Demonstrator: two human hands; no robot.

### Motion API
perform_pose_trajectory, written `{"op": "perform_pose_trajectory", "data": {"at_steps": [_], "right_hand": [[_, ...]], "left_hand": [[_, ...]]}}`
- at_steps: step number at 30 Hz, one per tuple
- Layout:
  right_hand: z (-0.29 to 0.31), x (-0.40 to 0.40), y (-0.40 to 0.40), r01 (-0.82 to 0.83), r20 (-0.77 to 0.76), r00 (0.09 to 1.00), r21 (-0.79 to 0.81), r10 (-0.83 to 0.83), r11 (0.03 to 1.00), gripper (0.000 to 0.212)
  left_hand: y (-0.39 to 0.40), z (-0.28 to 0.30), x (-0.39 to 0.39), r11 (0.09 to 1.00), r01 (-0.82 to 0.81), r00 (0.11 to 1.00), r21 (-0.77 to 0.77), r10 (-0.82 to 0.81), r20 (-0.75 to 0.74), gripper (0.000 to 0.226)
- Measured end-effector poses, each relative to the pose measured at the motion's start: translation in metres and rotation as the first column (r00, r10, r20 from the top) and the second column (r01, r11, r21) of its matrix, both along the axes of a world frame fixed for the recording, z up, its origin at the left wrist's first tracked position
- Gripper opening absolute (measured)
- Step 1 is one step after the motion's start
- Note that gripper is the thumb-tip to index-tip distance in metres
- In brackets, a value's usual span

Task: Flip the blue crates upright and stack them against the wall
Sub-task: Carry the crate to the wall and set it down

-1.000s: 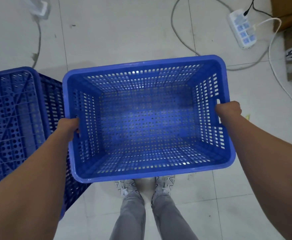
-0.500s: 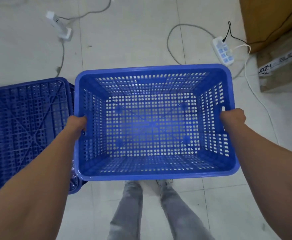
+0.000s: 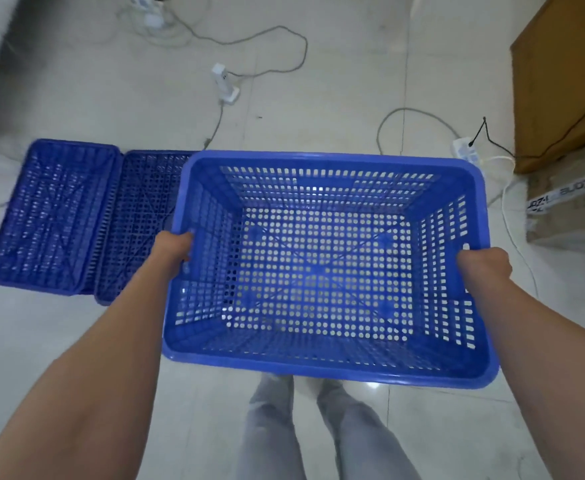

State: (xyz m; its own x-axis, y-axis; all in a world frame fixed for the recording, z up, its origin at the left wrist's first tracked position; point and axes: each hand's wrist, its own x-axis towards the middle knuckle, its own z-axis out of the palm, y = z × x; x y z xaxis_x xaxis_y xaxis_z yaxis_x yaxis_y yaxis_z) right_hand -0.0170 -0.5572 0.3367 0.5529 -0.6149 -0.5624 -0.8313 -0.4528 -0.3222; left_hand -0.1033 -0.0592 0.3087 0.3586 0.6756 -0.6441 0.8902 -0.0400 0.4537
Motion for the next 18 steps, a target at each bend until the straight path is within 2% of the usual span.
{"op": "perform_pose_trajectory", "data": {"at_steps": [3, 6, 9, 14, 18], "right_hand": [[0.041, -0.012, 0.013, -0.045, 0.027, 0.999, 0.014, 0.045, 0.999, 0.036], [0.076, -0.023, 0.033, -0.083, 0.055, 0.995, 0.029, 0.082, 0.996, 0.031], [0.106, -0.035, 0.06, -0.149, 0.086, 0.986, 0.041, 0.145, 0.988, 0.021], [0.147, -0.059, 0.116, -0.237, 0.102, 0.967, 0.025, 0.233, 0.971, 0.035], [0.179, -0.085, 0.175, -0.31, 0.13, 0.944, 0.027, 0.304, 0.95, 0.035]], "left_hand": [[0.008, 0.035, -0.036, 0.999, -0.048, 0.998, 0.014, 0.047, 0.033, 0.021], [0.029, 0.062, -0.072, 0.995, -0.094, 0.995, 0.041, 0.093, 0.028, 0.013], [0.053, 0.085, -0.111, 0.99, -0.136, 0.99, 0.045, 0.135, 0.026, 0.015], [0.096, 0.122, -0.182, 0.969, -0.236, 0.97, 0.07, 0.231, 0.075, 0.035], [0.136, 0.153, -0.249, 0.944, -0.323, 0.938, 0.066, 0.31, 0.153, 0.045]]}}
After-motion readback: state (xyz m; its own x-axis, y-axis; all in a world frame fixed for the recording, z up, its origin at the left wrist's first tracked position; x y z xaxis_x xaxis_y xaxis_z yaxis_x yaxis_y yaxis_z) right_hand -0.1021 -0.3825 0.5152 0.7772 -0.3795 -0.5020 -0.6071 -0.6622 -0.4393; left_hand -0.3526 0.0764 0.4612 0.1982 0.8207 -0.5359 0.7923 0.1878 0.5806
